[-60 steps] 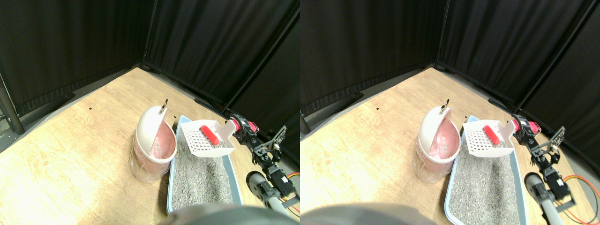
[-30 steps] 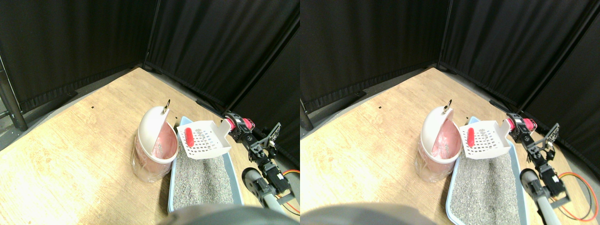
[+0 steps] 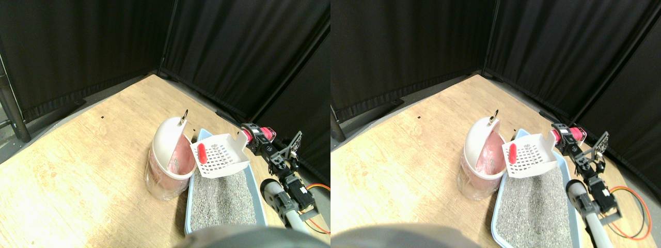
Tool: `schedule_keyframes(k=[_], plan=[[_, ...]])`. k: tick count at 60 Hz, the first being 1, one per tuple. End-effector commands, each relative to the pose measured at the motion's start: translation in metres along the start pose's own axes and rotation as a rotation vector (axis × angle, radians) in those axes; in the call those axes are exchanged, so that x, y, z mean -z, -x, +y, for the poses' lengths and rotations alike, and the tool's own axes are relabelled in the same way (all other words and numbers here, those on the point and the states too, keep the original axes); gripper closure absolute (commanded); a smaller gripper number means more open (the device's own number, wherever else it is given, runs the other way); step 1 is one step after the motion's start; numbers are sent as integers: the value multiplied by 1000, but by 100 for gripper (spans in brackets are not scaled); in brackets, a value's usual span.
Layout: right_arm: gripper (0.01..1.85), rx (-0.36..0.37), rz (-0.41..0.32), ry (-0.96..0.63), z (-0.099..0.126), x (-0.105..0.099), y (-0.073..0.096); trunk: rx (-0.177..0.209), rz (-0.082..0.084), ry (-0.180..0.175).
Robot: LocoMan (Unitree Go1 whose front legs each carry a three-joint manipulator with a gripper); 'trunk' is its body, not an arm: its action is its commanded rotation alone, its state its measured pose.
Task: Scoop (unimanual)
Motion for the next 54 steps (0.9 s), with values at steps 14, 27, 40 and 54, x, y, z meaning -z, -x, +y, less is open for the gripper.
schedule_keyframes(k=[14, 27, 40, 54], plan=[[181, -11, -81, 78, -1, -16, -4, -68, 1, 4], [181, 16, -50, 130, 1, -26, -4, -70, 0, 7], [177, 29, -41, 157, 2, -36, -7, -68, -3, 10], [181, 29, -36, 212, 8, -41, -5, -67, -5, 14]])
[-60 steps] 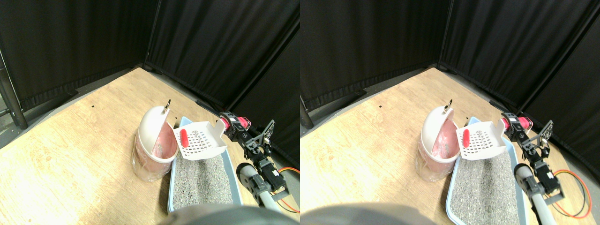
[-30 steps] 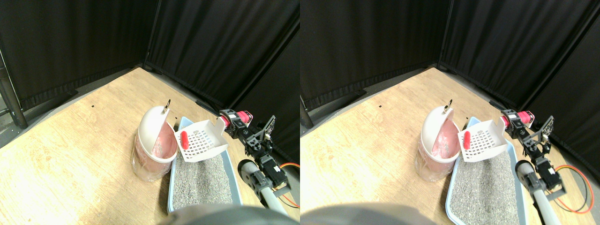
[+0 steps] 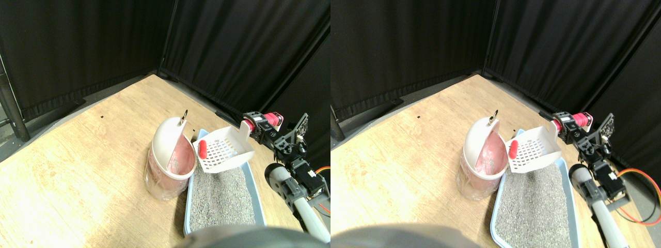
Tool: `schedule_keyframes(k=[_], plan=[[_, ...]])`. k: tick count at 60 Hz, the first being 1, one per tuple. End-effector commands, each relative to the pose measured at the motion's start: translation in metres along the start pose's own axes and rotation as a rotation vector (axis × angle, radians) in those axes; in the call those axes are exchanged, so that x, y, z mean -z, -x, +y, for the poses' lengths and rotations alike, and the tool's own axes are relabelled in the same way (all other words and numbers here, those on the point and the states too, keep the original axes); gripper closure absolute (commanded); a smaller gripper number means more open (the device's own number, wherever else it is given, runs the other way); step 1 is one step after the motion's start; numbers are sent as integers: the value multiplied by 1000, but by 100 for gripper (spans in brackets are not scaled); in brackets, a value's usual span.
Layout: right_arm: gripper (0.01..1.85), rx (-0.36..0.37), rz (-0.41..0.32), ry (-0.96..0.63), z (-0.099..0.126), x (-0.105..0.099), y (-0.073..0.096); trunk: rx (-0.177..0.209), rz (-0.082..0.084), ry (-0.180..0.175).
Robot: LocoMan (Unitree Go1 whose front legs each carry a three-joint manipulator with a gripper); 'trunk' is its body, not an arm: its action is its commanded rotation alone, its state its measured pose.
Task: Scoop (unimanual)
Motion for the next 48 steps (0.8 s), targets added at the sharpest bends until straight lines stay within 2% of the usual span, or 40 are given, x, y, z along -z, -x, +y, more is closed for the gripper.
schedule_keyframes(k=[1, 3, 11, 24, 29, 48], plan=[[181, 0, -75, 34, 4, -12, -1, -67, -3, 10], [181, -4, -85, 43, 5, -12, -1, -67, -5, 8], [162, 13, -78, 77, 7, -14, -1, -66, -5, 10], [165, 37, -53, 130, 11, -8, -2, -66, -5, 12], [160, 40, -55, 140, 10, -7, -2, -67, -8, 10], [162, 68, -50, 136, 6, -15, -1, -64, -11, 10]])
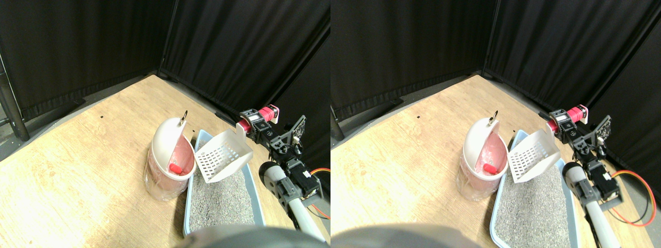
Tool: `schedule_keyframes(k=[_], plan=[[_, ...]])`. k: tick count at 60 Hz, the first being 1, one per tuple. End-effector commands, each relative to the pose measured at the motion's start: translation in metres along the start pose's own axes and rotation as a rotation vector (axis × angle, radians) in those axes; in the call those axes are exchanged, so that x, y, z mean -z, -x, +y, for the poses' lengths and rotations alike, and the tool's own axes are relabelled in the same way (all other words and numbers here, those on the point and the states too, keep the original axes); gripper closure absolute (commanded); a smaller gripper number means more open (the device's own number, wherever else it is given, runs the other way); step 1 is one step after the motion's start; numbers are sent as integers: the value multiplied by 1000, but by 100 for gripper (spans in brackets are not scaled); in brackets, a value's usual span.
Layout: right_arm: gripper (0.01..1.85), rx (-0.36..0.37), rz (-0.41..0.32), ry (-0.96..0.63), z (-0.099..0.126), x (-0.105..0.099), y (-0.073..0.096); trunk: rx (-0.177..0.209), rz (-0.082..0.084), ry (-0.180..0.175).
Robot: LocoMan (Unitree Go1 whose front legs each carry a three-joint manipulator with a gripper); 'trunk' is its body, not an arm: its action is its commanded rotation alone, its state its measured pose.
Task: Scoop (unimanual)
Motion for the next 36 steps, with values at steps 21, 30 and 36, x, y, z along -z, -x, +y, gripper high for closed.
schedule_keyframes(k=[21, 30, 36], plan=[[160, 43, -73, -60, -8, -4, 3, -40, -6, -14], [181, 84, -106, -182, -19, 4, 8, -15, -4, -28], [181, 131, -113, -319, -30, 12, 12, 6, -2, -38]])
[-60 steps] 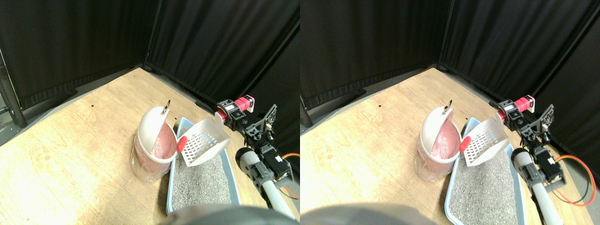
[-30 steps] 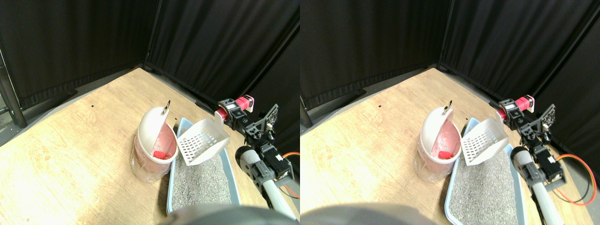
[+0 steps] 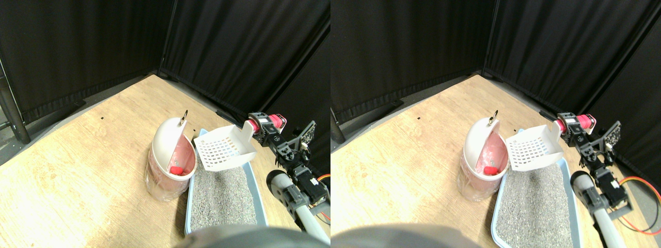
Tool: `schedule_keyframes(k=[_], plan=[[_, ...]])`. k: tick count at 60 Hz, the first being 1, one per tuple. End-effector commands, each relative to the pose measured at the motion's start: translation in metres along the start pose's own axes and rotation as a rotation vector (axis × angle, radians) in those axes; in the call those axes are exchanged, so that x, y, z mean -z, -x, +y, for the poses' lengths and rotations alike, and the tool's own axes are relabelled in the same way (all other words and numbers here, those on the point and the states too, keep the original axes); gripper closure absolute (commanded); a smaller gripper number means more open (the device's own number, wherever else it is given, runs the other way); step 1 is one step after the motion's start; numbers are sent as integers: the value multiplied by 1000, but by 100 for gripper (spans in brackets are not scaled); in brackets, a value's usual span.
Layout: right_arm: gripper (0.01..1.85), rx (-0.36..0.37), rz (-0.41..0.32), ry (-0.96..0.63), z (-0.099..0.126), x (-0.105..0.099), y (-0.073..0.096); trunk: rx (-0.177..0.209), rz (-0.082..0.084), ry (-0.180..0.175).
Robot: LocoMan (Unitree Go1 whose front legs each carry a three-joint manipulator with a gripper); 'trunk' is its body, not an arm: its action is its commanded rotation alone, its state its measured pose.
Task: Scoop (unimanual)
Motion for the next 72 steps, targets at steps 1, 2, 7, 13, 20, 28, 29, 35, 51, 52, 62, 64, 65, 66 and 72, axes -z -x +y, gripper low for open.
schedule_keyframes(k=[1, 2, 7, 13, 20, 28, 29, 35, 51, 52, 62, 64, 65, 66, 72], plan=[[181, 54, -66, -97, -13, -1, 4, 5, -3, -20], [181, 63, -70, -108, -16, 0, 5, 10, -2, -23], [181, 100, -92, -169, -28, 8, 9, 30, 1, -35], [181, 169, -91, -233, -39, 13, 18, 57, 6, -50], [181, 207, -117, -287, -50, 19, 27, 86, 12, -69], [181, 264, -154, -366, -66, 33, 43, 133, 21, -98], [181, 270, -156, -371, -68, 35, 45, 137, 22, -100], [181, 289, -161, -391, -77, 44, 53, 167, 27, -119], [181, 383, -181, -426, -98, 65, 76, 245, 37, -159], [181, 384, -181, -426, -99, 66, 77, 249, 37, -161], [181, 421, -155, -430, -109, 77, 88, 287, 40, -173], [181, 440, -140, -437, -110, 79, 90, 293, 41, -174], [181, 440, -139, -439, -110, 80, 91, 296, 41, -174], [181, 434, -141, -444, -111, 81, 93, 298, 42, -175], [181, 425, -137, -461, -113, 89, 95, 308, 42, -179]])
